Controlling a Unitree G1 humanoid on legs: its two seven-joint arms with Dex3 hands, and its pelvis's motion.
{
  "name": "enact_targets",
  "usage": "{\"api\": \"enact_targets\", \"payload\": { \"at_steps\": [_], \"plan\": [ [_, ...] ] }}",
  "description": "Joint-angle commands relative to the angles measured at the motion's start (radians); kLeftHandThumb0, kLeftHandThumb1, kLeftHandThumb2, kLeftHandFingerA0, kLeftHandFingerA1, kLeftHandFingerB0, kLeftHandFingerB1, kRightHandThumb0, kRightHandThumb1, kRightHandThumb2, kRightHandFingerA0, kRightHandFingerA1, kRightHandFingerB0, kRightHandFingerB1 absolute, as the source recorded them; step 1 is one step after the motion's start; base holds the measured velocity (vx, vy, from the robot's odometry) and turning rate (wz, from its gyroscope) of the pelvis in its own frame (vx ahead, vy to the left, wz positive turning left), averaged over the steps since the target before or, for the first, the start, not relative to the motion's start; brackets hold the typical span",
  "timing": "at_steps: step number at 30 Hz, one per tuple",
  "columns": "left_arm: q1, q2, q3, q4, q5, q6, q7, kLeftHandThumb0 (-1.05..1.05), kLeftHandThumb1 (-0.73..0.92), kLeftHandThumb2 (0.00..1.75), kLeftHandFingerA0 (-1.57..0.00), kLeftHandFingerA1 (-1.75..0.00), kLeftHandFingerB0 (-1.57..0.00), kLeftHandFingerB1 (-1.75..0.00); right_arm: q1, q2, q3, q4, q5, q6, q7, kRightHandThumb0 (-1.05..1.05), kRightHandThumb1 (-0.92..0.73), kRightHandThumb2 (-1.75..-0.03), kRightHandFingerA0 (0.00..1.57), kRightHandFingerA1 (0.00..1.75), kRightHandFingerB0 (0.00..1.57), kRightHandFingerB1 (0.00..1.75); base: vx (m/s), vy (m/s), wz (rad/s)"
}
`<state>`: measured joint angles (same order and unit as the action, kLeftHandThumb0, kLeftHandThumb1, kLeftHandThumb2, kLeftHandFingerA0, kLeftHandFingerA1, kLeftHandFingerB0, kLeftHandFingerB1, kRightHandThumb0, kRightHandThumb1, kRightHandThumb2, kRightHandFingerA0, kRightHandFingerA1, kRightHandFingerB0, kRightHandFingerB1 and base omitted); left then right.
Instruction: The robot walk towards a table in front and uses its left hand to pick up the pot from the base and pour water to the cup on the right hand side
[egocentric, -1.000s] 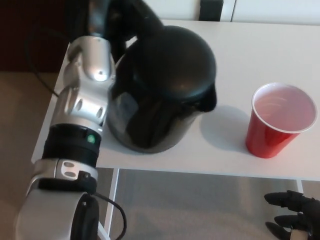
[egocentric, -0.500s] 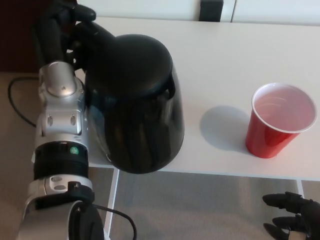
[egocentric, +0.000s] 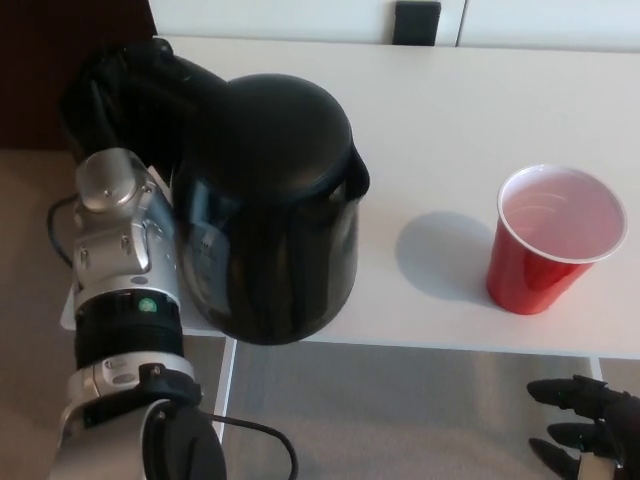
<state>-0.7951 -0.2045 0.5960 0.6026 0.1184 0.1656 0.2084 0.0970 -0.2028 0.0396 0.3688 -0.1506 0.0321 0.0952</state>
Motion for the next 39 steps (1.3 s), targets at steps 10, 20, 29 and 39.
{"api": "enact_targets", "payload": {
  "at_steps": [10,20,29,39],
  "plan": [
    [-0.045,-0.021,-0.067,-0.021,-0.182,0.085,0.117,-0.15,0.79,0.60,-0.68,-1.74,-0.61,-1.32,-0.001,-0.020,-0.013,-0.011,-0.007,0.022,-0.004,-0.27,-0.60,-0.58,0.42,0.40,0.52,0.41,0.00,0.000,0.00],
    [-0.046,-0.051,-0.110,-0.035,-0.267,0.062,0.137,-0.05,0.47,0.93,-0.28,-0.59,-0.04,-0.46,-0.007,-0.021,-0.006,-0.013,-0.013,0.015,-0.003,-0.26,-0.60,-0.57,0.44,0.41,0.53,0.41,0.00,0.000,0.00],
    [-0.011,0.039,-0.295,-0.006,-0.146,0.106,0.145,-0.51,0.40,0.65,0.00,0.00,0.00,-0.04,-0.024,-0.028,-0.001,-0.018,-0.021,0.017,-0.003,-0.28,-0.60,-0.58,0.44,0.41,0.53,0.41,0.00,0.000,0.00],
    [-0.049,0.089,-0.355,0.022,-0.156,0.128,0.190,-0.58,0.38,0.68,0.00,0.00,0.00,-0.02,-0.032,-0.026,-0.001,-0.028,-0.011,0.012,0.002,-0.27,-0.60,-0.58,0.43,0.41,0.53,0.42,0.00,0.000,0.00]
  ]
}}
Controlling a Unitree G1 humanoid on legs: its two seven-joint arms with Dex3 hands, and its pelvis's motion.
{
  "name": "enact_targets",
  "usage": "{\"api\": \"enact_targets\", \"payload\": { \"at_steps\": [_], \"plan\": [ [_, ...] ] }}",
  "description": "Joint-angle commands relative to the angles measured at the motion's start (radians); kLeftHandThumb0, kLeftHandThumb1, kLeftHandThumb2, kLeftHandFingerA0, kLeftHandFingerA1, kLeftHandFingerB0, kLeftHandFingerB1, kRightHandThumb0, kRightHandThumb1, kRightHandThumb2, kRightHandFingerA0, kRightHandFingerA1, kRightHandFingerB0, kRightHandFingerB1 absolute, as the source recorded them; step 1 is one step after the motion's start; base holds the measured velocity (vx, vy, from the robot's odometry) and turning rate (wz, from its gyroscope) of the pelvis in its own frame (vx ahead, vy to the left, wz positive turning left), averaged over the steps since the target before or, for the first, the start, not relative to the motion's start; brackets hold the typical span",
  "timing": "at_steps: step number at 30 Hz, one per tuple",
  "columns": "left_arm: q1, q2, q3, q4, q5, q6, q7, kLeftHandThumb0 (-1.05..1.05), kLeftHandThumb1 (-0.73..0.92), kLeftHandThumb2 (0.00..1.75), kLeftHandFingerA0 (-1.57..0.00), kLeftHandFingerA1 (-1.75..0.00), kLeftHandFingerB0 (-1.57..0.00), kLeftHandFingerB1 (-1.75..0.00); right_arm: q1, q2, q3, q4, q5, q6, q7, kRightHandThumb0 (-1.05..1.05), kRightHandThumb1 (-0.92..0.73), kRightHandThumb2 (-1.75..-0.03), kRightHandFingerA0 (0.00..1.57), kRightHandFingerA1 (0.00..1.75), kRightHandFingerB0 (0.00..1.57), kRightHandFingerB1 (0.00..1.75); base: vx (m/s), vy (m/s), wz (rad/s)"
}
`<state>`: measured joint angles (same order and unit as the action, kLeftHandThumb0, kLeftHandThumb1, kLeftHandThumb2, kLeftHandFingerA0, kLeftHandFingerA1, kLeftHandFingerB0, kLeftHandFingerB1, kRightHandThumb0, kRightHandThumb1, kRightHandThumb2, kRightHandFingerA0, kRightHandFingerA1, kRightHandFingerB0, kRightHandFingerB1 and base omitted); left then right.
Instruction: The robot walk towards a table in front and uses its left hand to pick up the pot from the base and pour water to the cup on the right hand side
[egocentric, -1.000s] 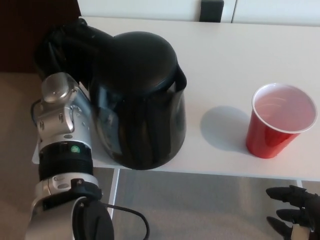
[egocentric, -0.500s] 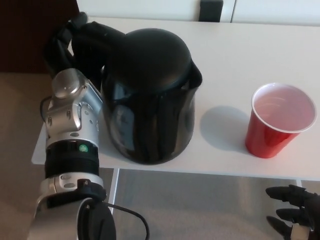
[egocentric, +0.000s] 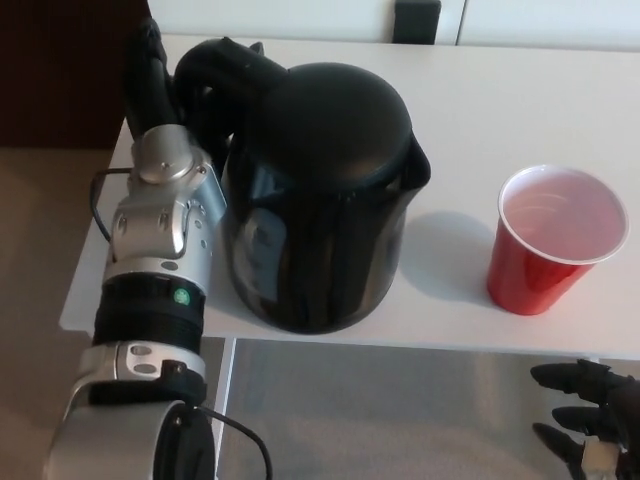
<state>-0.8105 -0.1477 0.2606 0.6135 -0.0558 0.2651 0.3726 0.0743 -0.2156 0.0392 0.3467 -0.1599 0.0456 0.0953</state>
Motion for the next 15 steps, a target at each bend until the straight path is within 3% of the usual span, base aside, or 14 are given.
{"api": "enact_targets", "payload": {
  "at_steps": [1,5,6,7,9,11,12,14,15],
  "plan": [
    [-0.032,0.033,-0.017,0.015,0.008,0.016,0.020,-0.55,0.36,0.67,0.00,0.00,0.00,-0.03,-0.010,-0.013,0.001,-0.005,-0.003,-0.006,0.001,-0.26,-0.60,-0.58,0.44,0.42,0.53,0.42,0.00,0.000,0.00],
    [-0.024,0.039,-0.026,0.026,0.002,0.005,0.010,-0.52,0.35,0.69,0.00,-0.05,0.00,-0.08,-0.009,-0.012,-0.001,-0.003,0.002,-0.011,0.004,-0.26,-0.60,-0.57,0.43,0.42,0.53,0.42,0.00,0.000,0.00],
    [-0.022,0.046,-0.031,0.027,0.003,0.018,0.005,-0.44,0.44,0.57,0.00,-0.12,0.00,-0.08,-0.008,-0.012,-0.002,-0.006,0.006,-0.011,0.007,-0.25,-0.60,-0.57,0.44,0.42,0.52,0.42,0.00,0.000,0.00],
    [-0.013,0.063,-0.051,0.029,0.023,0.024,-0.007,-0.51,0.35,0.72,0.00,-0.14,0.00,-0.13,-0.010,-0.012,0.001,-0.007,0.002,-0.010,0.007,-0.26,-0.60,-0.58,0.44,0.42,0.53,0.42,0.00,0.000,0.00],
    [-0.005,0.088,-0.082,0.030,0.044,0.041,-0.018,-0.50,0.35,0.72,0.00,-0.20,0.00,-0.14,-0.013,-0.011,0.005,-0.012,0.000,-0.001,0.008,-0.26,-0.60,-0.57,0.45,0.42,0.53,0.42,0.00,0.000,0.00],
    [-0.008,0.114,-0.105,0.037,0.039,0.060,-0.058,-0.50,0.36,0.70,-0.05,-0.23,0.00,-0.12,-0.019,-0.011,0.002,-0.020,0.002,0.008,0.007,-0.25,-0.59,-0.57,0.46,0.43,0.53,0.42,0.00,0.000,0.00],
    [-0.007,0.133,-0.122,0.041,0.038,0.069,-0.095,-0.44,0.45,0.55,-0.08,-0.26,0.00,-0.11,-0.021,-0.014,0.002,-0.019,0.004,0.005,0.010,-0.25,-0.59,-0.57,0.45,0.42,0.52,0.41,0.00,0.000,0.00],
    [-0.003,0.168,-0.156,0.046,0.042,0.082,-0.156,-0.44,0.46,0.54,-0.07,-0.27,0.00,-0.12,-0.025,-0.020,0.003,-0.013,0.003,-0.001,0.016,-0.25,-0.60,-0.58,0.43,0.41,0.50,0.41,0.00,0.000,0.00],
    [-0.001,0.184,-0.171,0.047,0.042,0.085,-0.175,-0.45,0.32,0.70,0.00,-0.24,0.00,-0.15,-0.027,-0.021,0.004,-0.012,0.002,-0.001,0.018,-0.25,-0.61,-0.58,0.44,0.41,0.50,0.41,0.00,0.000,0.00]
  ]
}}
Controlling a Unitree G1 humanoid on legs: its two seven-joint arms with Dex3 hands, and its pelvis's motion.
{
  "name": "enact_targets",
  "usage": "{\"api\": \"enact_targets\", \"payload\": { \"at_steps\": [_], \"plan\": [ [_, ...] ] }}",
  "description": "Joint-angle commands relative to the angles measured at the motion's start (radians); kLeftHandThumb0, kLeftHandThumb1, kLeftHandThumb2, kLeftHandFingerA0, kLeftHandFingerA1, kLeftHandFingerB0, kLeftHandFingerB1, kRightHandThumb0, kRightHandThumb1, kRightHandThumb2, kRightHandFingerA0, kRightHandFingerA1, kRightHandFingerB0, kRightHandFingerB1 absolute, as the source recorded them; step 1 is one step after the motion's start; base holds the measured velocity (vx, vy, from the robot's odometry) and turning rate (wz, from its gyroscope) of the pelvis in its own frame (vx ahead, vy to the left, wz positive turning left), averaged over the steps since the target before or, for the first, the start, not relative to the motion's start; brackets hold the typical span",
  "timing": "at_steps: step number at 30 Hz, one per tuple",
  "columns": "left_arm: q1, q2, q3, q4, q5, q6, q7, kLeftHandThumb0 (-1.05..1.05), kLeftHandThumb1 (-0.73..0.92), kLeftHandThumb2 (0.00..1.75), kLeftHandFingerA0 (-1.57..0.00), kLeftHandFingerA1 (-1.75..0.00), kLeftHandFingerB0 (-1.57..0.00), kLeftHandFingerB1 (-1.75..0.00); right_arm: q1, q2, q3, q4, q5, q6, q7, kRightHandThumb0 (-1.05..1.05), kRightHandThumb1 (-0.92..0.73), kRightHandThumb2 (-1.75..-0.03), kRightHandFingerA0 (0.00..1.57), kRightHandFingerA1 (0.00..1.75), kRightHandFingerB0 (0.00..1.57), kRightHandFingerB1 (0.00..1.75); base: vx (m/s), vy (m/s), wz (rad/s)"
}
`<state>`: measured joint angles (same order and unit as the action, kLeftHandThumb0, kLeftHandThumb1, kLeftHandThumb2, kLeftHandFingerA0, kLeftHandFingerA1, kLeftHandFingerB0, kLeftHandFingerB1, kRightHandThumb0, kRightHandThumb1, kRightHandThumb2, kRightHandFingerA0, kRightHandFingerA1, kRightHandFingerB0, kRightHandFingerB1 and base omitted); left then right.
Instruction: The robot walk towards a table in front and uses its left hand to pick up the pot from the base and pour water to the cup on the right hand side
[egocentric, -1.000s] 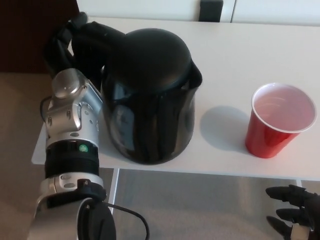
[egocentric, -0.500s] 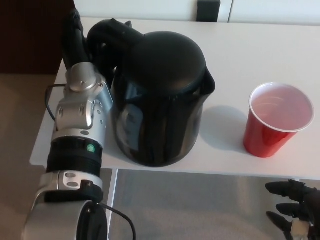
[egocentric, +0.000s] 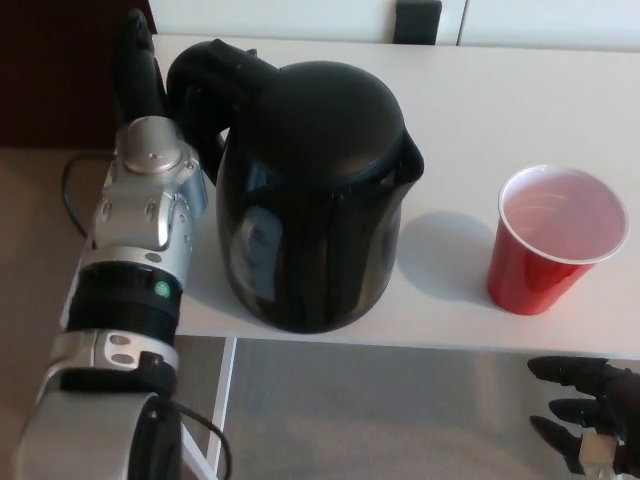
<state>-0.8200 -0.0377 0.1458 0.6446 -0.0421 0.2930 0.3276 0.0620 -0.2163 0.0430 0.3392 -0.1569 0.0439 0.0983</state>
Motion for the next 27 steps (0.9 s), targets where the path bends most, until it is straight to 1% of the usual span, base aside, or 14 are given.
{"api": "enact_targets", "payload": {
  "at_steps": [1,9,11,14,15,16,17,19,20,21,22,23,25,27],
  "plan": [
    [0.009,0.086,-0.066,0.018,0.029,0.058,-0.145,-0.45,0.32,0.70,0.00,-0.24,0.00,-0.15,-0.016,-0.022,0.002,-0.006,-0.002,0.001,0.017,-0.25,-0.61,-0.58,0.44,0.41,0.50,0.41,0.00,0.000,0.00],
    [0.028,0.245,-0.224,0.032,0.085,0.036,-0.328,-0.53,0.34,0.74,0.00,-0.23,0.00,-0.14,-0.022,-0.024,0.000,-0.012,0.005,0.012,0.022,-0.23,-0.58,-0.57,0.47,0.43,0.51,0.41,0.00,0.000,0.00],
    [0.027,0.276,-0.251,0.037,0.099,0.033,-0.354,-0.52,0.35,0.76,-0.03,-0.40,-0.02,-0.16,-0.023,-0.024,0.001,-0.016,0.004,0.016,0.021,-0.24,-0.58,-0.57,0.47,0.43,0.52,0.41,0.00,0.000,0.00],
    [0.024,0.299,-0.272,0.053,0.105,0.028,-0.366,-0.52,0.34,0.76,-0.03,-0.41,-0.01,-0.18,-0.025,-0.023,0.004,-0.017,-0.002,0.018,0.018,-0.23,-0.58,-0.57,0.47,0.43,0.52,0.41,0.00,0.000,0.00],
    [0.022,0.312,-0.282,0.061,0.112,0.024,-0.374,-0.63,0.35,0.63,-0.11,-0.38,-0.03,-0.13,-0.028,-0.022,0.004,-0.012,0.000,0.016,0.017,-0.22,-0.58,-0.57,0.47,0.42,0.52,0.41,0.00,0.000,0.00],
    [0.022,0.313,-0.283,0.062,0.111,0.023,-0.375,-0.63,0.35,0.63,-0.11,-0.38,-0.03,-0.13,-0.028,-0.022,0.004,-0.012,0.000,0.016,0.017,-0.22,-0.58,-0.57,0.47,0.42,0.52,0.41,0.00,0.000,0.00],
    [0.024,0.326,-0.290,0.069,0.117,0.020,-0.382,-0.61,0.42,0.53,-0.22,-0.34,0.00,-0.21,-0.030,-0.021,0.003,-0.006,0.000,0.015,0.016,-0.21,-0.58,-0.57,0.47,0.43,0.52,0.41,0.00,0.000,0.00],
    [0.020,0.334,-0.287,0.079,0.112,0.019,-0.393,-0.62,0.42,0.55,-0.15,-0.33,0.00,-0.19,-0.033,-0.021,0.001,-0.006,0.004,0.016,0.018,-0.21,-0.58,-0.57,0.47,0.42,0.52,0.41,0.00,0.000,0.00],
    [0.014,0.341,-0.283,0.091,0.109,0.011,-0.401,-0.56,0.34,0.74,-0.10,-0.44,0.00,-0.15,-0.039,-0.019,0.000,-0.005,0.005,0.017,0.016,-0.21,-0.58,-0.57,0.47,0.42,0.52,0.41,0.00,0.000,0.00],
    [0.011,0.343,-0.281,0.097,0.109,0.007,-0.404,-0.56,0.34,0.74,-0.10,-0.44,0.00,-0.15,-0.041,-0.018,0.000,-0.005,0.005,0.018,0.016,-0.21,-0.58,-0.57,0.47,0.42,0.52,0.41,0.00,0.000,0.00],
    [0.012,0.358,-0.284,0.096,0.114,0.002,-0.419,-0.67,0.42,0.56,-0.15,-0.34,0.00,-0.18,-0.043,-0.016,0.001,-0.010,0.003,0.024,0.013,-0.22,-0.58,-0.57,0.47,0.42,0.52,0.41,0.00,0.000,0.00],
    [0.018,0.371,-0.284,0.087,0.115,0.000,-0.432,-0.58,0.34,0.75,-0.09,-0.45,0.00,-0.14,-0.045,-0.014,0.000,-0.013,0.004,0.033,0.014,-0.22,-0.58,-0.57,0.47,0.42,0.52,0.41,0.00,0.000,0.00],
    [0.029,0.385,-0.276,0.073,0.107,-0.004,-0.454,-0.55,0.35,0.77,-0.02,-0.36,-0.01,-0.15,-0.047,-0.016,0.000,-0.014,0.005,0.034,0.016,-0.22,-0.58,-0.57,0.47,0.42,0.52,0.41,0.00,0.000,0.00],
    [0.069,0.416,-0.257,0.014,0.081,-0.002,-0.507,-0.58,0.36,0.75,0.00,-0.13,0.00,-0.12,-0.045,-0.018,-0.001,-0.011,0.006,0.031,0.019,-0.22,-0.58,-0.57,0.47,0.42,0.52,0.41,0.00,0.000,0.00]
  ]
}}
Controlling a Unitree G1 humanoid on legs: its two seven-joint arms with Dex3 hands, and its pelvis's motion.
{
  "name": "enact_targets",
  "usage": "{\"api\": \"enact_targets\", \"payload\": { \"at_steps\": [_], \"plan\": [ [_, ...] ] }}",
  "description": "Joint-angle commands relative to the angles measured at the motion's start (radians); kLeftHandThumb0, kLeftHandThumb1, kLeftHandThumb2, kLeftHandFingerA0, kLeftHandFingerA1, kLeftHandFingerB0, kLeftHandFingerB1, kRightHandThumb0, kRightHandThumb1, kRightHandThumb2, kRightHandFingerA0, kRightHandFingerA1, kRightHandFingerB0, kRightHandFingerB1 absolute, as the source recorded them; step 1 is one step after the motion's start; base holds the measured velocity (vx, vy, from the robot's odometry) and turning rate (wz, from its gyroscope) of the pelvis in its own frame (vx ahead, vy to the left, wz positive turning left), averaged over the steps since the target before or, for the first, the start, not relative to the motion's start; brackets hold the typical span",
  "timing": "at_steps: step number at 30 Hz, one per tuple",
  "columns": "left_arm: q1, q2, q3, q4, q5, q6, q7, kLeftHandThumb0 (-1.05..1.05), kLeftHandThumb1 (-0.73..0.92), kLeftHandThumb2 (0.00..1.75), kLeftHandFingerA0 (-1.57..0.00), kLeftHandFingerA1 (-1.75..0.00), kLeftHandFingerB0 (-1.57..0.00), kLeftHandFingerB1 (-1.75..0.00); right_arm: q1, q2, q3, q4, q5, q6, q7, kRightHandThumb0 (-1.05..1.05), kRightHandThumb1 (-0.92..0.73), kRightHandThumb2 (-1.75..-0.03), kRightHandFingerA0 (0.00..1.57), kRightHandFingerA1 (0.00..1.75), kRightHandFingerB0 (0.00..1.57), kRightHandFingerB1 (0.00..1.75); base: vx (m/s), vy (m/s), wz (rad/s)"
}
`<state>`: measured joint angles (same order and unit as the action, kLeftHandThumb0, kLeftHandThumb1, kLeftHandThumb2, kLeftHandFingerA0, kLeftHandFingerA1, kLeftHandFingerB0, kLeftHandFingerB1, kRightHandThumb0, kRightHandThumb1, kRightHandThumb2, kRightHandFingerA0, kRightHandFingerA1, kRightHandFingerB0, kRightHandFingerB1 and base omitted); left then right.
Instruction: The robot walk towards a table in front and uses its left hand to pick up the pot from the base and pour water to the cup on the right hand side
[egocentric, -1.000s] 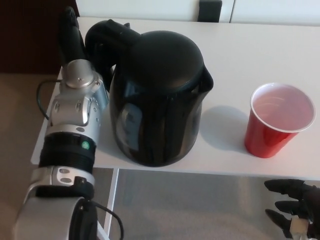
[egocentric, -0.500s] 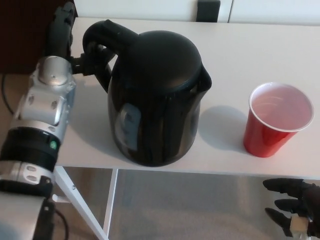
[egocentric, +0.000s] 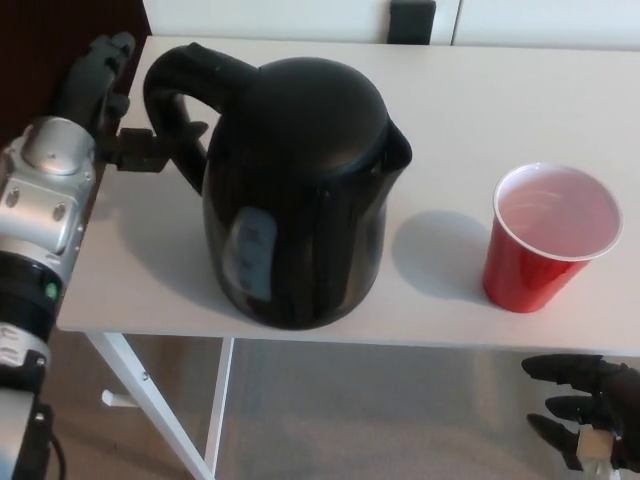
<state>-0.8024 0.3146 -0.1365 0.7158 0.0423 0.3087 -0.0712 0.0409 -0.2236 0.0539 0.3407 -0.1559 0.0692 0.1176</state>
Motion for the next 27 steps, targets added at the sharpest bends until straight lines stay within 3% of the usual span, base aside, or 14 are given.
{"api": "enact_targets", "payload": {
  "at_steps": [1,4,9,10,14,21,22,23,24,25,27],
  "plan": [
    [0.062,0.071,0.031,-0.074,-0.009,-0.015,-0.121,-0.58,0.36,0.75,0.00,-0.13,0.00,-0.12,-0.023,-0.012,-0.012,-0.013,0.005,0.006,0.000,-0.22,-0.58,-0.57,0.47,0.42,0.52,0.41,0.00,0.000,0.00],
    [0.153,0.152,0.077,-0.237,-0.063,0.007,-0.233,-0.66,0.41,0.75,0.00,-0.05,0.00,0.00,-0.031,-0.023,-0.022,0.004,0.014,0.001,0.012,-0.21,-0.58,-0.57,0.46,0.41,0.52,0.41,0.00,0.000,0.00],
    [0.252,0.251,0.129,-0.400,-0.129,0.016,-0.380,-0.72,0.43,0.78,0.00,-0.02,0.00,0.00,-0.037,-0.023,-0.020,0.039,0.018,-0.010,0.021,-0.21,-0.58,-0.57,0.43,0.41,0.51,0.41,0.00,0.000,0.00],
    [0.272,0.272,0.132,-0.433,-0.138,0.018,-0.407,-0.72,0.49,0.56,0.00,0.00,0.00,0.00,-0.036,-0.022,-0.023,0.045,0.021,-0.011,0.021,-0.21,-0.57,-0.57,0.44,0.41,0.51,0.41,0.00,0.000,0.00],
    [0.322,0.331,0.146,-0.484,-0.168,0.013,-0.500,-0.87,0.52,0.57,0.00,0.00,0.00,0.00,-0.014,-0.024,-0.025,0.057,0.020,-0.024,0.017,-0.22,-0.57,-0.57,0.44,0.41,0.52,0.41,0.00,0.000,0.00],
    [0.377,0.407,0.196,-0.454,-0.212,-0.033,-0.607,-0.87,0.53,0.56,0.00,0.00,0.00,0.00,-0.016,-0.015,-0.015,0.066,0.015,-0.023,0.016,-0.24,-0.57,-0.57,0.44,0.41,0.51,0.41,0.00,0.000,0.00],
    [0.403,0.418,0.212,-0.442,-0.219,-0.053,-0.620,-0.85,0.45,0.84,0.00,0.00,0.00,0.00,-0.014,-0.018,-0.013,0.063,0.013,-0.024,0.017,-0.24,-0.57,-0.57,0.43,0.40,0.51,0.41,0.00,0.000,0.00],
    [0.413,0.421,0.219,-0.437,-0.221,-0.062,-0.626,-0.85,0.45,0.84,0.00,0.00,0.00,0.00,-0.013,-0.019,-0.013,0.063,0.012,-0.025,0.017,-0.24,-0.57,-0.57,0.43,0.40,0.51,0.41,0.00,0.000,0.00],
    [0.480,0.429,0.284,-0.415,-0.254,-0.078,-0.629,-0.83,0.45,0.82,0.00,0.00,0.00,0.00,-0.009,-0.027,-0.012,0.053,0.008,-0.021,0.022,-0.24,-0.57,-0.57,0.43,0.40,0.50,0.40,0.00,0.000,0.00],
    [0.503,0.427,0.310,-0.402,-0.264,-0.084,-0.627,-0.80,0.53,0.57,0.00,0.00,0.00,0.00,-0.009,-0.028,-0.012,0.054,0.009,-0.023,0.022,-0.23,-0.57,-0.57,0.43,0.41,0.51,0.41,0.00,0.000,0.00],
    [0.574,0.414,0.381,-0.375,-0.285,-0.105,-0.611,-0.80,0.54,0.57,0.00,0.00,0.00,0.00,-0.006,-0.031,-0.016,0.061,0.013,-0.027,0.024,-0.22,-0.58,-0.57,0.43,0.40,0.51,0.41,0.00,0.000,0.00]
  ]
}}
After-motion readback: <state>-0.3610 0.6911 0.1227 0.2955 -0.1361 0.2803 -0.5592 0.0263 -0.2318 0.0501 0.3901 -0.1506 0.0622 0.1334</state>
